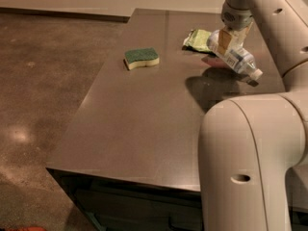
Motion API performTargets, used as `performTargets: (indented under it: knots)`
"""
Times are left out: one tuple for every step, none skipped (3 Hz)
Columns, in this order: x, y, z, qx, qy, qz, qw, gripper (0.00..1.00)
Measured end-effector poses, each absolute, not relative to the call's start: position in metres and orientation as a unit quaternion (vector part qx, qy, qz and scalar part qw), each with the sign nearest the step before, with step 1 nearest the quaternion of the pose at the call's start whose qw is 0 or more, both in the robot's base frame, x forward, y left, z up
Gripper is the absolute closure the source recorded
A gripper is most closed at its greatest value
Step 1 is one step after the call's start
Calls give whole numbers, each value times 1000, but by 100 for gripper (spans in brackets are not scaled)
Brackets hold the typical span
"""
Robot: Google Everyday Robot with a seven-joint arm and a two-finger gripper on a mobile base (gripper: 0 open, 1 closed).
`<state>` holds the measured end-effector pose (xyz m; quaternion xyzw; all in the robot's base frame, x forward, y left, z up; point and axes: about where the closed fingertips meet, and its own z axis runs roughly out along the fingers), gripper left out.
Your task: Move blue plastic bottle near green jalapeno chip bag
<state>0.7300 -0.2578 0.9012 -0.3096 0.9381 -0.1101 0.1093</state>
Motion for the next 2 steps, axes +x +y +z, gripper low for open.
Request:
performTargets:
  knots:
    - [737, -263, 898, -303, 940, -109, 116, 38]
    - [740, -261, 901, -309, 937, -102, 125, 13]
